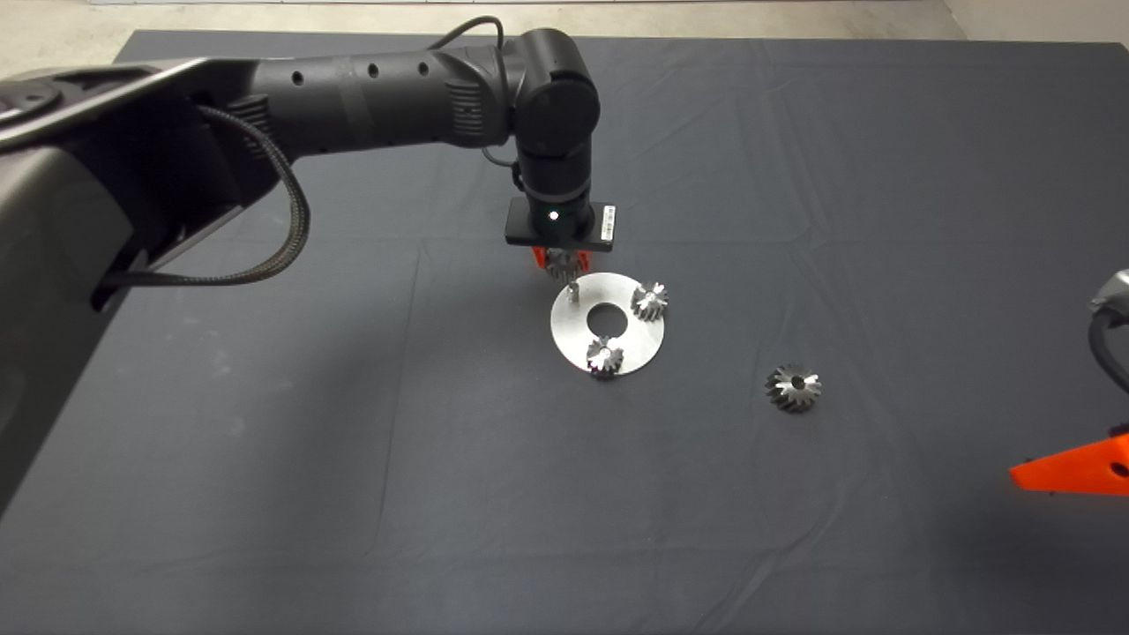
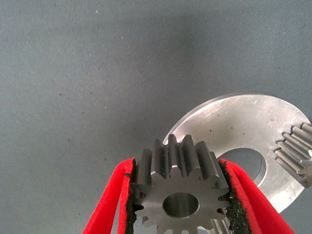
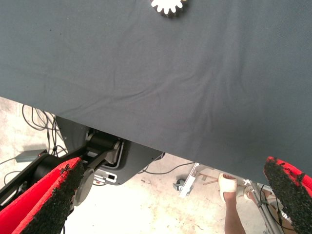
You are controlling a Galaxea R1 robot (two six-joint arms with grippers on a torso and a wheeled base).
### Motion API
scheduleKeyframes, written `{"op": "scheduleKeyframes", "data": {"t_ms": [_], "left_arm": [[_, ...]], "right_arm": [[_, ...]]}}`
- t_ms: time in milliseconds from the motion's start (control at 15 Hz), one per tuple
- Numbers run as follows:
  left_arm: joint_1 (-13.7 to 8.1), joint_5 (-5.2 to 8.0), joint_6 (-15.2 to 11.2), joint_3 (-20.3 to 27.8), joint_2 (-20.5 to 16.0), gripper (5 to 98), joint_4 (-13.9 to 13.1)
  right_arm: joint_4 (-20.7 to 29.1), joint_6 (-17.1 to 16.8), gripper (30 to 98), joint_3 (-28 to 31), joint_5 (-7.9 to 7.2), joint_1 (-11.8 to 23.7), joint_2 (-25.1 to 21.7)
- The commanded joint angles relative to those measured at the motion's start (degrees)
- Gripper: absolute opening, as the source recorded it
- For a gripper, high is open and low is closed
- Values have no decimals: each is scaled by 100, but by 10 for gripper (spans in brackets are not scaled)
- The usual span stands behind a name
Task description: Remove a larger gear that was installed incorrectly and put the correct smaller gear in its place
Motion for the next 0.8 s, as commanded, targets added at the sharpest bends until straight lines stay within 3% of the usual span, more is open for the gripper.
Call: {"op": "scheduleKeyframes", "data": {"t_ms": [0, 733], "left_arm": [[-111, 20, -66, 9, 55, 355, -40], [39, -59, -64, -114, 55, 355, -40]], "right_arm": [[189, 51, 977, 13, 10, 82, 20], [180, 51, 977, 13, 10, 82, 29]]}}
